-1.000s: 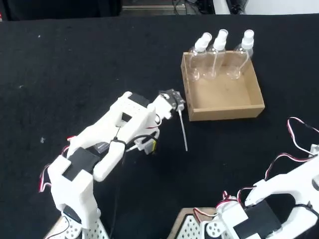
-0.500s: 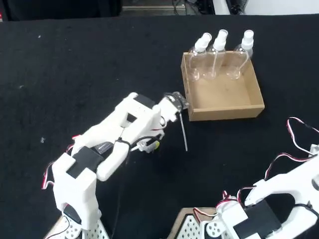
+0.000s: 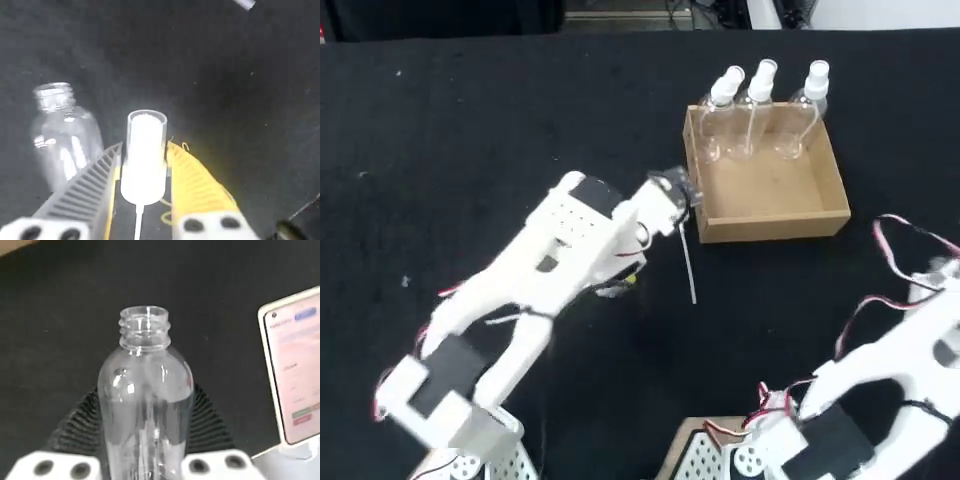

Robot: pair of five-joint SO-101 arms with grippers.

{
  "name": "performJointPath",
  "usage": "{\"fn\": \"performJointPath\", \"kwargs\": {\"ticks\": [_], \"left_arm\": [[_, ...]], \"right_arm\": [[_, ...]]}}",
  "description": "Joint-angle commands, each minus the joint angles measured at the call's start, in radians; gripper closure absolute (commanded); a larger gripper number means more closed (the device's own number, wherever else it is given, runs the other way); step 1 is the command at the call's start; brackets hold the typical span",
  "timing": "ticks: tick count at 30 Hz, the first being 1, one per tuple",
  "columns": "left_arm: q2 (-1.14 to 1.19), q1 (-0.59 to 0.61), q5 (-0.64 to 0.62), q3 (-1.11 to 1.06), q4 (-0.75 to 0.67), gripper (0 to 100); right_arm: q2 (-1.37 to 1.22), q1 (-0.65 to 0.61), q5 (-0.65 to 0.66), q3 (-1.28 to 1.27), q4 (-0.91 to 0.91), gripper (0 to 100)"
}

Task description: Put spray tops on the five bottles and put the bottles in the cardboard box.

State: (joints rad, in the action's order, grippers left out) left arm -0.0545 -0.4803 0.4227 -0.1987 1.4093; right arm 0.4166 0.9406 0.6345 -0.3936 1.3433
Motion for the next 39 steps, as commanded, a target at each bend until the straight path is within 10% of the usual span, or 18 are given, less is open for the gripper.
{"fn": "performJointPath", "kwargs": {"ticks": [1, 16, 26, 39], "left_arm": [[-0.276, 0.031, -0.057, -0.027, -0.054, 97], [-0.687, 0.119, -0.259, -0.151, -0.692, 97], [-0.701, 0.120, -0.262, -0.154, -0.916, 97], [-0.896, 0.119, -0.585, -0.228, -0.933, 97]], "right_arm": [[0.205, -0.130, -0.072, -0.025, 0.014, 98.8], [0.756, -1.037, -0.560, -0.654, -0.499, 98.8], [1.056, -1.105, -0.689, -1.098, -0.950, 98.7], [1.438, -1.227, -0.686, -1.293, -0.911, 98.7]]}}
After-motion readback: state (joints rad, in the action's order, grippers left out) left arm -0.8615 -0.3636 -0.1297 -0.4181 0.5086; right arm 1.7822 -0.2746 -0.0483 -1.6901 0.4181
